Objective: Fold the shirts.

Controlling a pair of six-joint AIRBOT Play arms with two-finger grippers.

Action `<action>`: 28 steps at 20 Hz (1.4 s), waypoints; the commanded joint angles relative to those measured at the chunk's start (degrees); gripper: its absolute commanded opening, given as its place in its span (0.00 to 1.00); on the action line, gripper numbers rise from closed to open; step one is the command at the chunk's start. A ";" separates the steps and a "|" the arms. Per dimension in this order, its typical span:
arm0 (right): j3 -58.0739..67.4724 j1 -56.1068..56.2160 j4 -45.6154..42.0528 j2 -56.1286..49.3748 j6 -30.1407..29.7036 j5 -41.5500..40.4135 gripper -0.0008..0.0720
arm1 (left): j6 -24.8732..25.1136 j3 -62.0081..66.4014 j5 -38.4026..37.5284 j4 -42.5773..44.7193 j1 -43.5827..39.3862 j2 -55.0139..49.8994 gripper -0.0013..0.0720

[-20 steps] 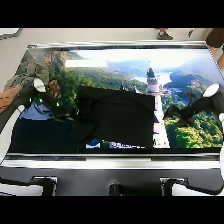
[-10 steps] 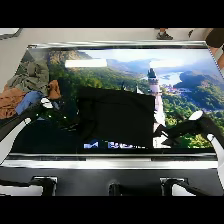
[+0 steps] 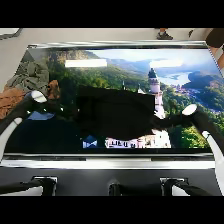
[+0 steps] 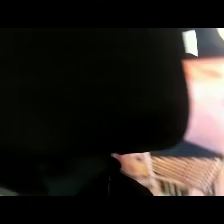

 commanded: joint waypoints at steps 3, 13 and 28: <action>27.34 0.31 -0.68 15.54 -7.89 -9.09 0.07 | 0.90 22.08 9.77 2.47 0.04 17.00 0.06; 45.57 0.31 -18.53 36.37 4.13 -17.40 0.07 | 0.28 41.38 21.38 2.01 0.09 36.00 0.06; 37.42 0.31 -26.47 -14.97 18.56 2.23 0.08 | 0.26 5.25 27.47 3.48 -8.00 -2.78 0.06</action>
